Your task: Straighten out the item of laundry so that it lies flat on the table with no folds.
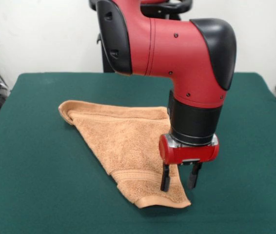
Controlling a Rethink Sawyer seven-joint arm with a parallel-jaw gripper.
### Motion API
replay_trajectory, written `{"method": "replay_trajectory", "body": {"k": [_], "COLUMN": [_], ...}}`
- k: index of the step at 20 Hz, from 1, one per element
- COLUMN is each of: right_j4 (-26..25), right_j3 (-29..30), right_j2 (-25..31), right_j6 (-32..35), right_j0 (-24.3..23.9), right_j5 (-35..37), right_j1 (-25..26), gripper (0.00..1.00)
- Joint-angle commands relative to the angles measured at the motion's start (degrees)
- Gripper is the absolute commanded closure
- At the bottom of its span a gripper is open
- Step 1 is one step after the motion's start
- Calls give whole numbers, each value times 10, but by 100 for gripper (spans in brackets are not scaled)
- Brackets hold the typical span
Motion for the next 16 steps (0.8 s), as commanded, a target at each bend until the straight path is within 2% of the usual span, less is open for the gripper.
{"method": "replay_trajectory", "body": {"k": [1,16], "right_j4": [2,-3], "right_j3": [3,-16], "right_j2": [17,6], "right_j6": [93,88], "right_j0": [13,18], "right_j5": [-30,-17], "right_j1": [37,43], "gripper": [0,0]}}
